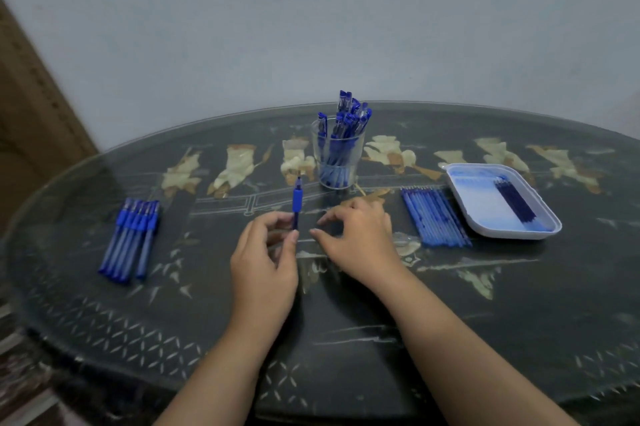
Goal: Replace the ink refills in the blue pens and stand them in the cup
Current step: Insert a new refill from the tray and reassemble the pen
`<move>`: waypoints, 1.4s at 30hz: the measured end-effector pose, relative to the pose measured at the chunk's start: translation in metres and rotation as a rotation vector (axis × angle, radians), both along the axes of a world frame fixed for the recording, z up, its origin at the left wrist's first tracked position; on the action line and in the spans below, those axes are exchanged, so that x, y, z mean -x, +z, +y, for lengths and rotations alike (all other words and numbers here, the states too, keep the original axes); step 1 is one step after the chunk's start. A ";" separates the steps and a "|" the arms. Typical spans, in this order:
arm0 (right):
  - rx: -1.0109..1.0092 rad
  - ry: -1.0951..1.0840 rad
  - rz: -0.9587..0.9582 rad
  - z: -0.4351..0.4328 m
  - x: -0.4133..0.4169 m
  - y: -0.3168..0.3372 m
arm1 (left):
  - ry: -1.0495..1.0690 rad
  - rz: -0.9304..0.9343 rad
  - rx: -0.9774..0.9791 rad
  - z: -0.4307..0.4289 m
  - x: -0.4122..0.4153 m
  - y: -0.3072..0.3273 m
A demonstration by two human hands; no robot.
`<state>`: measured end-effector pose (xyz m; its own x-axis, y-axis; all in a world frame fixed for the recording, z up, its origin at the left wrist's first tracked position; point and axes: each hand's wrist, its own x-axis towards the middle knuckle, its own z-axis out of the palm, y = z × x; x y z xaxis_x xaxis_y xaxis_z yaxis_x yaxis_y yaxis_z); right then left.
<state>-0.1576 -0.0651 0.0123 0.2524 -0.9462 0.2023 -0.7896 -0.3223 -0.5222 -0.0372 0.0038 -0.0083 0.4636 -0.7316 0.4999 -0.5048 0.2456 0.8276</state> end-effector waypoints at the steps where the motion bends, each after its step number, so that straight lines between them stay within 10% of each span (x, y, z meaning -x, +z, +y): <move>1: 0.000 0.005 0.005 0.000 -0.002 -0.001 | -0.007 -0.013 0.008 0.000 0.000 0.000; 6: 0.060 0.016 -0.105 -0.003 0.000 -0.003 | -0.021 0.011 0.008 -0.003 0.000 -0.001; 12: -0.193 0.180 -0.963 0.004 0.024 0.060 | -0.086 0.007 -0.032 -0.002 0.000 0.000; 34: -0.030 0.181 -0.512 0.008 0.022 0.063 | -0.133 -0.112 0.017 -0.001 0.004 0.002; 42: -0.166 0.249 -0.667 0.006 0.027 0.060 | -0.129 -0.066 -0.007 -0.002 0.003 0.002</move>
<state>-0.1849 -0.0586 0.0726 0.3372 -0.9084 0.2473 -0.2004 -0.3259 -0.9239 -0.0400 0.0021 -0.0067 0.3318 -0.7864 0.5211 -0.5230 0.3064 0.7954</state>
